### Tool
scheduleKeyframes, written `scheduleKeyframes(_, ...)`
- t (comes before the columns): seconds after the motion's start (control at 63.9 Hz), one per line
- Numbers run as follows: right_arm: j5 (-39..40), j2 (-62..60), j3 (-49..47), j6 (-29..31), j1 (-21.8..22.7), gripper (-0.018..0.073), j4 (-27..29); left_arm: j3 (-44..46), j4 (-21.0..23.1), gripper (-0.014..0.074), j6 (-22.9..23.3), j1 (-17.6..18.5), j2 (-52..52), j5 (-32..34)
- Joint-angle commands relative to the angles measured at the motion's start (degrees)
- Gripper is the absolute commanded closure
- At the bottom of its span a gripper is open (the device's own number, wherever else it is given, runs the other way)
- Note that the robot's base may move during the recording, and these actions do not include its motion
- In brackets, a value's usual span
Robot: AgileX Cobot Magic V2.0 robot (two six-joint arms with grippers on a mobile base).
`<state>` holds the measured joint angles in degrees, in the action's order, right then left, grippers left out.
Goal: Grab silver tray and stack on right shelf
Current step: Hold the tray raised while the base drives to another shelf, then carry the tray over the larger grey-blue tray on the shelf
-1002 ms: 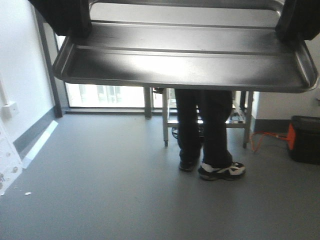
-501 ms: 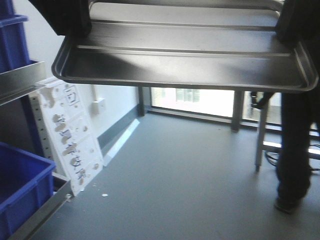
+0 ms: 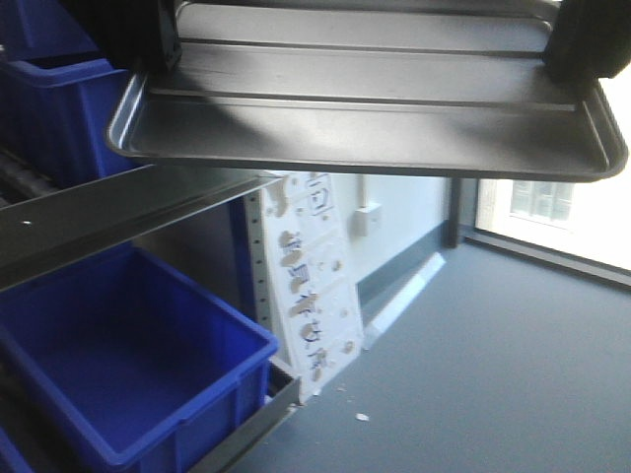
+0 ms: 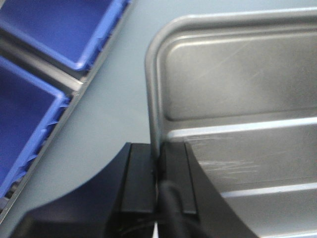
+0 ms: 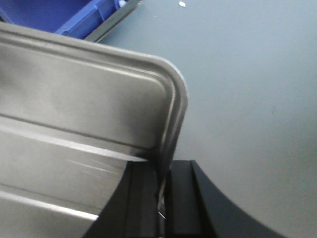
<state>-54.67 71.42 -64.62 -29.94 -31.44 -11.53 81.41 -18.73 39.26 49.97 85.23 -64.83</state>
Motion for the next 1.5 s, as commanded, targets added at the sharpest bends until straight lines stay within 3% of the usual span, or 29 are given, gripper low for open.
scheduleKeyframes(0.0,4.9,-1.8,-2.5,1.5,-0.1,0.0503,-0.3,1.8,0.0,0.0691,-1.4,0.8,-2.1,2.3)
scheduleKeyframes(1.487,4.9,-1.8,-2.5,1.5,-0.1,0.0503,-0.3,1.8,0.0,0.0691,-1.4,0.8,-2.1,2.3)
